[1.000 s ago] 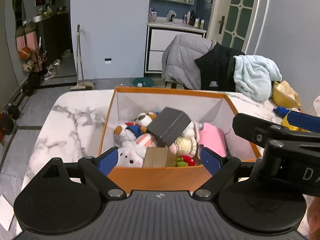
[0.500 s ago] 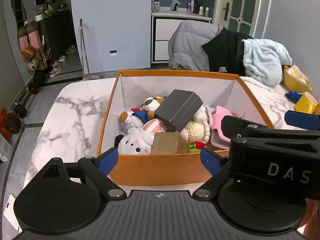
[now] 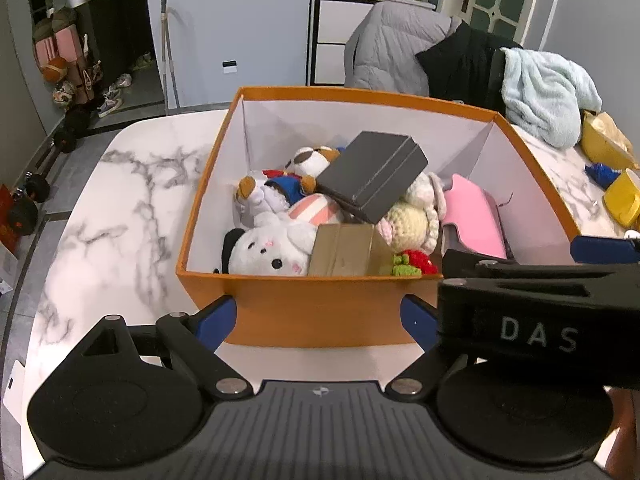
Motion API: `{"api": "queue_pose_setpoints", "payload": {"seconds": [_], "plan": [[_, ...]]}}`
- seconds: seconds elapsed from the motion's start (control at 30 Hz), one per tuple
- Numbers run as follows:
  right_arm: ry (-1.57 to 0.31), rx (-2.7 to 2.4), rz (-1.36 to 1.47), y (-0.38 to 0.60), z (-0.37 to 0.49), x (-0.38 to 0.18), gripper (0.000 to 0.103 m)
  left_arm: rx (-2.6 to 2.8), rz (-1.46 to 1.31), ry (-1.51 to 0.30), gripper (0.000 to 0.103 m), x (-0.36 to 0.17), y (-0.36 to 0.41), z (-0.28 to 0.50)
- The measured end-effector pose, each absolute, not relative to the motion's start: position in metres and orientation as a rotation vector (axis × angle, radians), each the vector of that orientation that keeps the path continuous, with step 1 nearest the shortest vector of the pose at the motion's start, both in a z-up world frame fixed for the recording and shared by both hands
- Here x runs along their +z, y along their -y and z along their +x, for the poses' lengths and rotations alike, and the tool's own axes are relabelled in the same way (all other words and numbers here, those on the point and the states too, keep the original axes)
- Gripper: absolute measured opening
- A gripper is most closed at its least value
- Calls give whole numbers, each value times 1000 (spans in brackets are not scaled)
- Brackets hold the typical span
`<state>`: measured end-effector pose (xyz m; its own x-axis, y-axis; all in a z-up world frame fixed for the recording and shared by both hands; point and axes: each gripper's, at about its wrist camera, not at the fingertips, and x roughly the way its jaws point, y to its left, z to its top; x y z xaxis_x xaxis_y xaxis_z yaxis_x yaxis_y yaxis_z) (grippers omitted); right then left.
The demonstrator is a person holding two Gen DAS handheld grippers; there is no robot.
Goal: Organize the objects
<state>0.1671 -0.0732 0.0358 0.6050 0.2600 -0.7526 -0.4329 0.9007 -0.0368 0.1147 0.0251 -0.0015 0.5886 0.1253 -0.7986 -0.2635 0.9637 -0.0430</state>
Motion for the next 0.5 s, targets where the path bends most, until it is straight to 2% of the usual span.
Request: {"api": "queue_pose_setpoints", "payload": {"seconds": [0.5], "plan": [[-867,408,-195,79,169,33,102,212,-170,-920,103,-1,-24,113]]}}
